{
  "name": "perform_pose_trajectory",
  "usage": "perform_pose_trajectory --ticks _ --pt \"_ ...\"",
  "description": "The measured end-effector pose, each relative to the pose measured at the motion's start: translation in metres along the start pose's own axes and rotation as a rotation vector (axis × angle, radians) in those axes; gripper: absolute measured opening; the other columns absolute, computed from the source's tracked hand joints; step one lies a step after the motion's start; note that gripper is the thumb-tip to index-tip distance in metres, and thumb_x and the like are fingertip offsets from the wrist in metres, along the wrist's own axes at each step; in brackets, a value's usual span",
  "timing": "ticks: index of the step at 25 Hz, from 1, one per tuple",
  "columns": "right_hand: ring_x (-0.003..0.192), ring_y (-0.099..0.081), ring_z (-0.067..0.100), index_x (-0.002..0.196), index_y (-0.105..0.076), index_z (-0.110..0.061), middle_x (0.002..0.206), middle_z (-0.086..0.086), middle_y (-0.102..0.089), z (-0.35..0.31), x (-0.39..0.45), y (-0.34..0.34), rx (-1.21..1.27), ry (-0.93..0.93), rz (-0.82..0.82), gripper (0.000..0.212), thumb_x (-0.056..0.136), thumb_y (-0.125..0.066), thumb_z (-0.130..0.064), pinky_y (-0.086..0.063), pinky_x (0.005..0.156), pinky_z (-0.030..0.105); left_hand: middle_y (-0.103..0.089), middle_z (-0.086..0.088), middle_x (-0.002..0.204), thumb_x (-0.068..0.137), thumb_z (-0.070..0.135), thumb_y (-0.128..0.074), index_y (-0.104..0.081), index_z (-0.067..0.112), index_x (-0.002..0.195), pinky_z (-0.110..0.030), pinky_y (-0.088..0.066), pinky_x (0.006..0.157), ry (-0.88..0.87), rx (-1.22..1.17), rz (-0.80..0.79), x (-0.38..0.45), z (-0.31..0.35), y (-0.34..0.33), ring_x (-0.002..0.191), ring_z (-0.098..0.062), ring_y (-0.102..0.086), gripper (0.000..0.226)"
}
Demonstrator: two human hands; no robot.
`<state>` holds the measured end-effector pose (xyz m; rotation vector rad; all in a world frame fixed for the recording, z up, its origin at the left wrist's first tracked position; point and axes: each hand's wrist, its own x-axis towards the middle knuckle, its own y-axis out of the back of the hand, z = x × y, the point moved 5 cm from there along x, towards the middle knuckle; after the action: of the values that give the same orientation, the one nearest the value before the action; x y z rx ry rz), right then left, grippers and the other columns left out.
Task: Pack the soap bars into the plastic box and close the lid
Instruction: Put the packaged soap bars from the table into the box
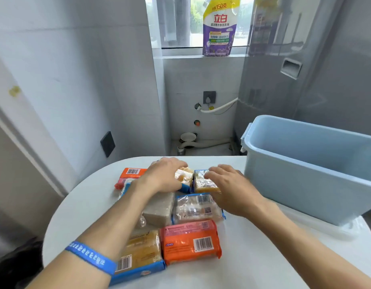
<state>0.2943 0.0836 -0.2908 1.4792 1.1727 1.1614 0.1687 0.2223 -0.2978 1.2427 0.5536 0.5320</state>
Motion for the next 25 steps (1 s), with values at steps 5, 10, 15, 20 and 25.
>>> perform_pose_trajectory --ticks 5,10,15,20,25 --pt "0.125 -0.045 0.026 0.131 -0.042 -0.025 0.133 0.001 -0.050 0.033 0.030 -0.044 -0.079 -0.031 -0.111 0.058 0.079 -0.065 -0.017 -0.042 0.096 0.034 -0.052 -0.001 0.119 0.066 0.018 -0.062 -0.053 0.026 0.117 -0.045 -0.035 0.086 0.031 0.253 -0.027 0.012 0.006 -0.020 0.115 -0.027 -0.038 0.052" --pt "0.094 -0.057 0.024 0.116 -0.045 -0.028 0.113 0.000 -0.053 0.041 0.032 -0.033 0.065 -0.029 0.010 0.053 0.074 -0.076 -0.024 -0.036 0.063 0.031 -0.055 0.002 0.106 0.061 0.053 -0.074 -0.056 0.035 0.115 -0.051 -0.032 0.101 0.057 0.209 0.127 0.018 -0.002 0.003 0.108 -0.026 -0.044 0.060" --pt "0.087 -0.068 0.015 0.119 -0.050 -0.030 0.111 0.001 -0.065 0.035 0.015 0.024 1.319 -0.194 0.088 0.052 0.076 -0.079 -0.026 -0.055 0.055 0.030 -0.075 0.004 0.093 0.063 0.046 -0.081 -0.073 0.033 0.105 -0.031 -0.053 0.075 0.184 -1.279 0.338 -0.003 -0.015 0.057 0.092 -0.020 -0.066 0.044" --pt "0.110 -0.065 0.036 0.125 -0.066 -0.012 0.130 0.016 -0.065 -0.001 -0.004 0.059 2.161 -0.194 -0.006 0.046 0.092 -0.054 -0.042 -0.049 0.098 0.054 -0.070 -0.018 0.118 0.078 0.050 -0.069 -0.065 0.009 0.123 -0.053 -0.054 0.091 0.143 -2.025 -0.013 -0.013 0.038 0.055 0.110 -0.039 -0.065 0.062" --pt "0.081 -0.071 0.033 0.108 -0.071 -0.006 0.106 0.017 -0.075 0.030 -0.039 0.101 1.938 -0.518 0.200 0.039 0.083 -0.065 -0.035 -0.059 0.063 0.035 -0.076 -0.017 0.099 0.071 0.032 -0.076 -0.078 0.006 0.101 -0.051 -0.061 0.074 0.105 -1.896 0.005 -0.021 0.086 0.073 0.083 -0.034 -0.073 0.039"
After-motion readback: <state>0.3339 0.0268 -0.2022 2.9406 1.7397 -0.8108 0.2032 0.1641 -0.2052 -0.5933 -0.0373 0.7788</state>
